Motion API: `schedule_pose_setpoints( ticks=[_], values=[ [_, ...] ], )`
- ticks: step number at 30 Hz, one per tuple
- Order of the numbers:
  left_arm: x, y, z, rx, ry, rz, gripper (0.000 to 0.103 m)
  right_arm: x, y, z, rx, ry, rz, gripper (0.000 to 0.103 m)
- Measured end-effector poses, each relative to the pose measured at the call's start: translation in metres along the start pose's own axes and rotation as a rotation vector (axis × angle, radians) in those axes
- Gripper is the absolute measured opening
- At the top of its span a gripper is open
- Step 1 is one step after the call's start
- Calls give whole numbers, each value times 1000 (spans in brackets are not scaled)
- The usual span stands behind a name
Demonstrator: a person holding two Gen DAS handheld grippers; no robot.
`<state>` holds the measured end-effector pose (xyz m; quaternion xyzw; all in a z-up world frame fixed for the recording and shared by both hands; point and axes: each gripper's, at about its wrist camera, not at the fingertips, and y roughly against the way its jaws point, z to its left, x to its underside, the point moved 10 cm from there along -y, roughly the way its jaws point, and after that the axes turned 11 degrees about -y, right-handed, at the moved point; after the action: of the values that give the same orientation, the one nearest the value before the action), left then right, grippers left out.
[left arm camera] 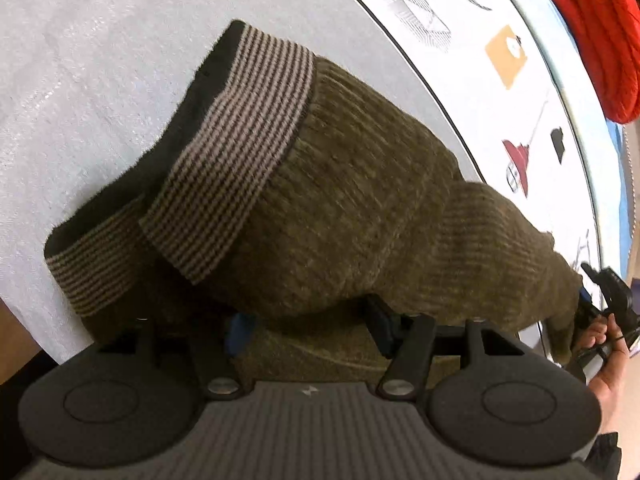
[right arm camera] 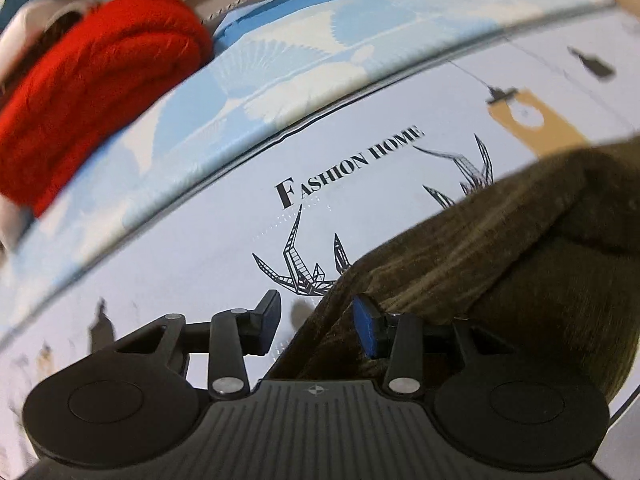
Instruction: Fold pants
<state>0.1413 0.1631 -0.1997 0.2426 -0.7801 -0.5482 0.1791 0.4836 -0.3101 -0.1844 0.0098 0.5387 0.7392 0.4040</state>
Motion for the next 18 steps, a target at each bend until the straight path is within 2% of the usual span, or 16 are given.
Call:
schedule_pose_setpoints(
  ticks=[1, 2, 3, 5, 7, 9, 14, 18],
  values=[
    [-1, 1, 1, -7, 4, -7, 61, 0, 0, 1, 27, 29, -11, 13],
    [-3, 2, 2, -12, 8, -15, 59, -1, 1, 0, 63, 60, -29, 7],
    [-4, 3, 1, -22, 0, -23, 54, -2, 2, -2, 65, 75, -40, 3],
    [-7, 4, -3, -39, -30, -40, 43, -4, 8, -7, 43, 54, -47, 2],
    [-8, 6, -9, -53, -60, -58, 26, -9, 23, -11, 26, 24, -70, 2],
    [-10, 9, -12, -46, -68, -78, 19, -17, 47, -11, -28, -10, -110, 2],
    [-12, 34, -18, 1, -122, -165, 16, -32, 133, -18, -122, -18, -220, 2],
    [-10, 63, -20, 58, -174, -249, 14, -24, 208, -53, -166, -96, -247, 2]
  ],
)
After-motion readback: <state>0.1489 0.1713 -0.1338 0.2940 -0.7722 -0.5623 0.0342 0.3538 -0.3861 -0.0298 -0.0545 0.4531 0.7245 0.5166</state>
